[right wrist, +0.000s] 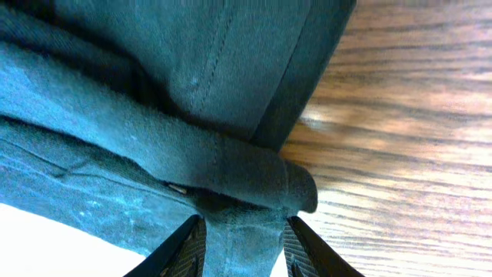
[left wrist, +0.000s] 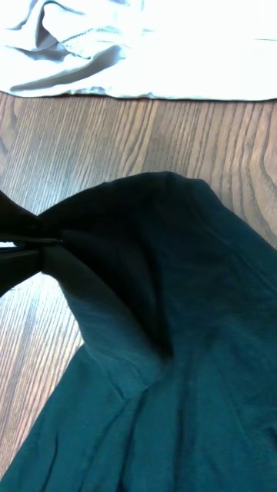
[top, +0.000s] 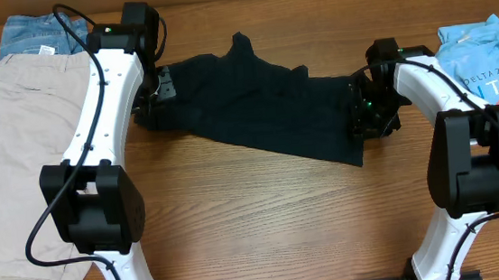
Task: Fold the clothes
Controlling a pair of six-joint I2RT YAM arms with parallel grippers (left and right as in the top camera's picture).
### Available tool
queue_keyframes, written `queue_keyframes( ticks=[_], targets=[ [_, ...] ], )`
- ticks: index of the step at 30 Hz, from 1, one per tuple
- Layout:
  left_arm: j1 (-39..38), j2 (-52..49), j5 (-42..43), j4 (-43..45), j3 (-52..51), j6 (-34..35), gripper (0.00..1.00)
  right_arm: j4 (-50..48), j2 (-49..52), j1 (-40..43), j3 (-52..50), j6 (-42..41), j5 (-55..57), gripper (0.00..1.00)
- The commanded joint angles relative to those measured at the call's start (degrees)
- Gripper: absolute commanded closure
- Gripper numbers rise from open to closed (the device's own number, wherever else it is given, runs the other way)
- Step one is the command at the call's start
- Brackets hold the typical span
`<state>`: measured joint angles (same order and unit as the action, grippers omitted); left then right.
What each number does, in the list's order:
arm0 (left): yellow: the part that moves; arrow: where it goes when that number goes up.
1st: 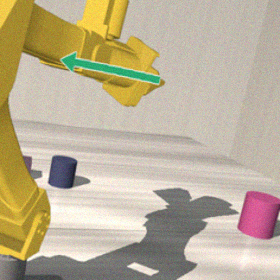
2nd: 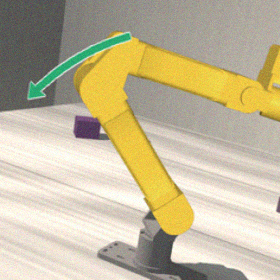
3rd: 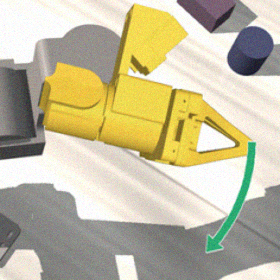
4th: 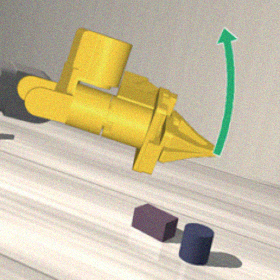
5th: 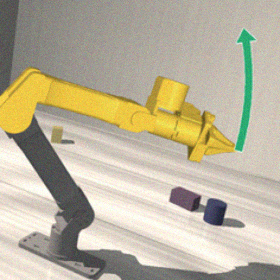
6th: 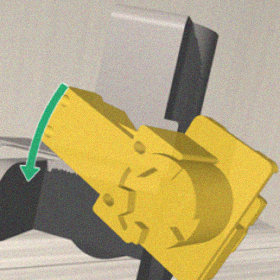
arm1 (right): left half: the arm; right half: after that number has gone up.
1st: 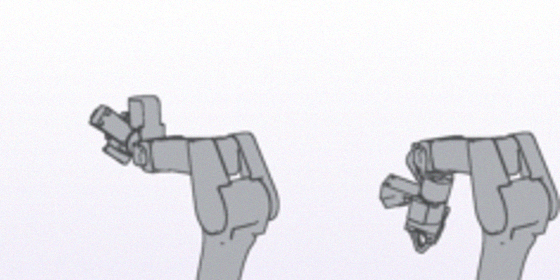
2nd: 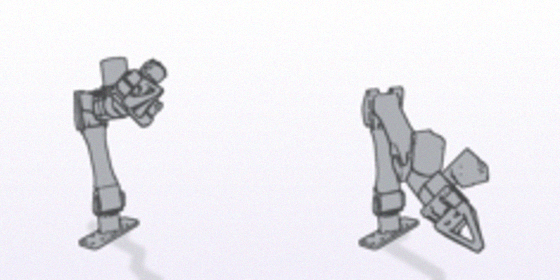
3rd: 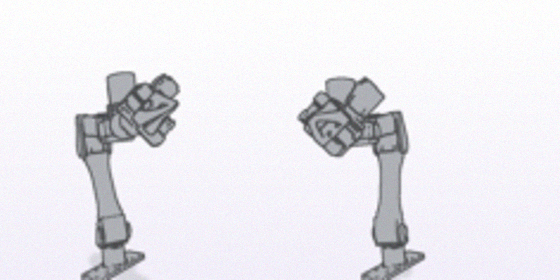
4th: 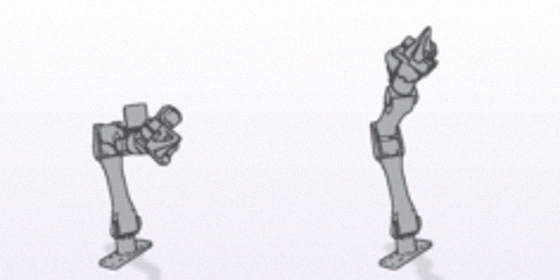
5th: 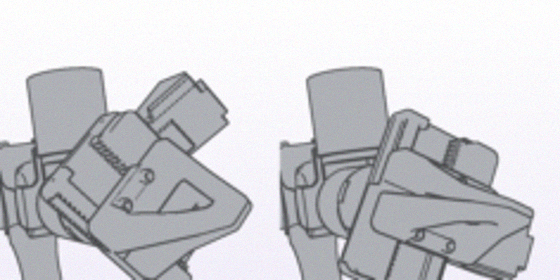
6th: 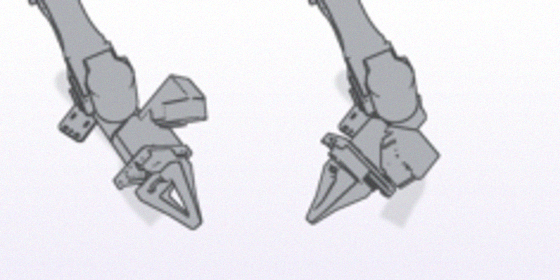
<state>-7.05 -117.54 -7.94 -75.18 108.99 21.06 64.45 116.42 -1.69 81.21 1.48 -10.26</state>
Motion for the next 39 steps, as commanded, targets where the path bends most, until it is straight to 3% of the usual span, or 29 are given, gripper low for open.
queue_keyframes(
  ticks=[1,22,33,39],
  targets=[
    [-0.07,-0.15,0.07,0.07,-0.46,-0.11,0.96,-0.57,0.09,-0.13,-0.28,-0.26,0.15,0.63],
    [-0.07,-0.15,0.09,0.26,-0.46,-0.33,0.96,-4.39,0.28,-0.17,-3.91,-3.06,0.33,0.64],
    [-0.07,-0.15,0.09,0.26,-0.46,-0.31,0.96,-3.65,0.20,-0.07,-3.32,-3.08,0.61,0.83],
    [-0.07,-0.15,0.07,0.24,-0.46,-0.33,0.96,-0.94,-1.16,-0.07,-0.94,-3.85,1.68,0.87]
  ],
)
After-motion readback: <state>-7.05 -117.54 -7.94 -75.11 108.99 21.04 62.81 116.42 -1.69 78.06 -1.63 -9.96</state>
